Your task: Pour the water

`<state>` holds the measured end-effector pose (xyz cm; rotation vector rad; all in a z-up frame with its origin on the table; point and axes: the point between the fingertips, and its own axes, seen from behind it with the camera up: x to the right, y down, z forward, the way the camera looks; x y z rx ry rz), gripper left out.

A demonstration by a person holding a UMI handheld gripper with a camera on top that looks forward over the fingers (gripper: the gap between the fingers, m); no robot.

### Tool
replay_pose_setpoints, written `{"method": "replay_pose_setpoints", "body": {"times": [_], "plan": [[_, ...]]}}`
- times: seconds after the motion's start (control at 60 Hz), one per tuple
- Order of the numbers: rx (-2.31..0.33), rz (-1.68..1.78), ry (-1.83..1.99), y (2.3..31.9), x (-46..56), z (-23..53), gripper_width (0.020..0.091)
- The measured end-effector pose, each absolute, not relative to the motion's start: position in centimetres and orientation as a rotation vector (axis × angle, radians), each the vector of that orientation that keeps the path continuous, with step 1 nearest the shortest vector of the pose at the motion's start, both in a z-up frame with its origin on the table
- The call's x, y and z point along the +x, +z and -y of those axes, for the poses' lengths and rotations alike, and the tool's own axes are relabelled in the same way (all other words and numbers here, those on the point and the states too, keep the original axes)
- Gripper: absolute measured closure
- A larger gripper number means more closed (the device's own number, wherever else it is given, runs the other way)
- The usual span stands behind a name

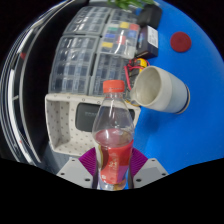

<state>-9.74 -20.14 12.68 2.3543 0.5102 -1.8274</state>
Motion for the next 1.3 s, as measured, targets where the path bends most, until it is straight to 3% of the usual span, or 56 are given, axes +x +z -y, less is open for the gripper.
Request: {"method": "replay_pose_setpoints", "body": {"times": [0.35, 0.617, 0.783, 1.05, 1.133, 1.3], "plan": [[2.107, 0.020, -1.626, 16.1, -10.6, 19.3, 0.0701], [2.117, -0.025, -1.579, 16.2, -9.8, 18.9, 0.0702], [2.203, -0.410, -1.725, 17.8, -9.0, 17.7, 0.0698], [2.360, -1.234, -2.126, 24.6, -10.8, 8.4, 0.0689], [2.434, -1.480, -2.174, 24.9, -11.1, 5.0, 0.0691], [2.629, -1.973, -2.102, 22.5, -11.9, -2.9, 0.0680]]}}
